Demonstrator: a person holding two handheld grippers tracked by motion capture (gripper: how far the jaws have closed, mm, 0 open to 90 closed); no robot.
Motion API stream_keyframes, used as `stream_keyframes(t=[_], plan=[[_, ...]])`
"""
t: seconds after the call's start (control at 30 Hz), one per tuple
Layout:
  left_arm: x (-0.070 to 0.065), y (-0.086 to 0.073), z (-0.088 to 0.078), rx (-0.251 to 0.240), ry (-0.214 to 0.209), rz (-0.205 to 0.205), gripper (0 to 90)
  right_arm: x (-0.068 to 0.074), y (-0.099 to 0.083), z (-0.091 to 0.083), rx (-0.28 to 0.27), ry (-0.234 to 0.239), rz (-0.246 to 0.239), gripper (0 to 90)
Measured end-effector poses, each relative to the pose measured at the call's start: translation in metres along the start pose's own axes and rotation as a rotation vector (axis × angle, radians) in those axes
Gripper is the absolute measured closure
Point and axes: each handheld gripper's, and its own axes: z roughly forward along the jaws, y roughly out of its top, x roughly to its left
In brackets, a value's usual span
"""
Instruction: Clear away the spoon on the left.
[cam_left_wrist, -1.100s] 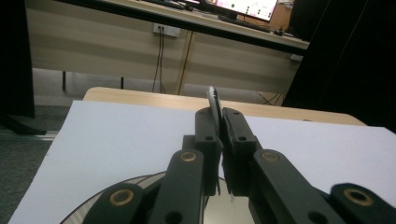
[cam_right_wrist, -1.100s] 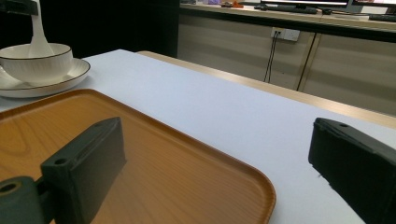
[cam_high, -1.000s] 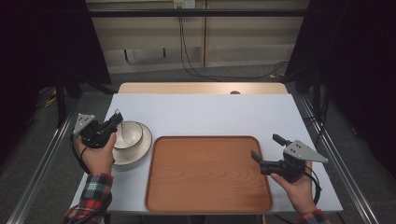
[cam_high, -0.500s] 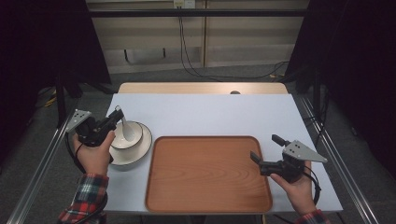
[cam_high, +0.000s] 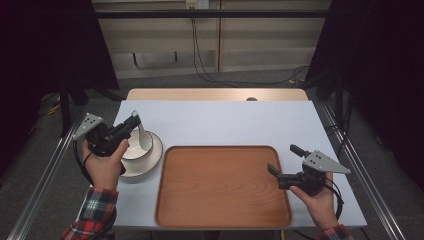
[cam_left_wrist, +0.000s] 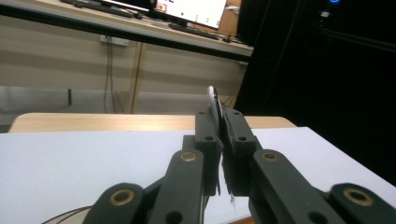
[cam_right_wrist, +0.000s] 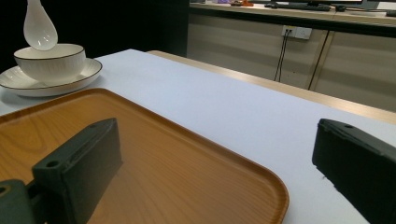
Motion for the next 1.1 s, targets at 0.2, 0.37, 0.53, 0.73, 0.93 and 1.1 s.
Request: stream_keyframes(t=[0.2, 0.37, 0.53, 0.73, 0.93, 1.1], plan=[[-0.009, -0.001, 0.003, 0.013, -0.068, -0.004, 86.0, 0.0, 0.0, 0.0, 0.005, 0.016, -0.003, 0.0], [-0.019, -0.004, 0.004, 0.02, -0.105, 0.003, 86.0, 0.0, 0.0, 0.0, 0.0, 0.023, -0.001, 0.0], [-0.026, -0.01, 0.005, 0.034, -0.133, 0.017, 85.9, 0.0, 0.0, 0.0, 0.002, 0.041, 0.004, 0.0], [-0.034, -0.02, 0.008, 0.055, -0.164, 0.014, 85.9, 0.0, -0.001, 0.001, 0.003, 0.035, 0.007, 0.0], [-0.041, -0.026, 0.011, 0.076, -0.194, 0.02, 85.9, 0.001, -0.001, 0.001, 0.003, 0.036, 0.005, 0.0], [-0.045, -0.036, 0.014, 0.097, -0.214, 0.004, 85.9, 0.001, -0.001, 0.001, 0.006, 0.034, 0.002, 0.0]])
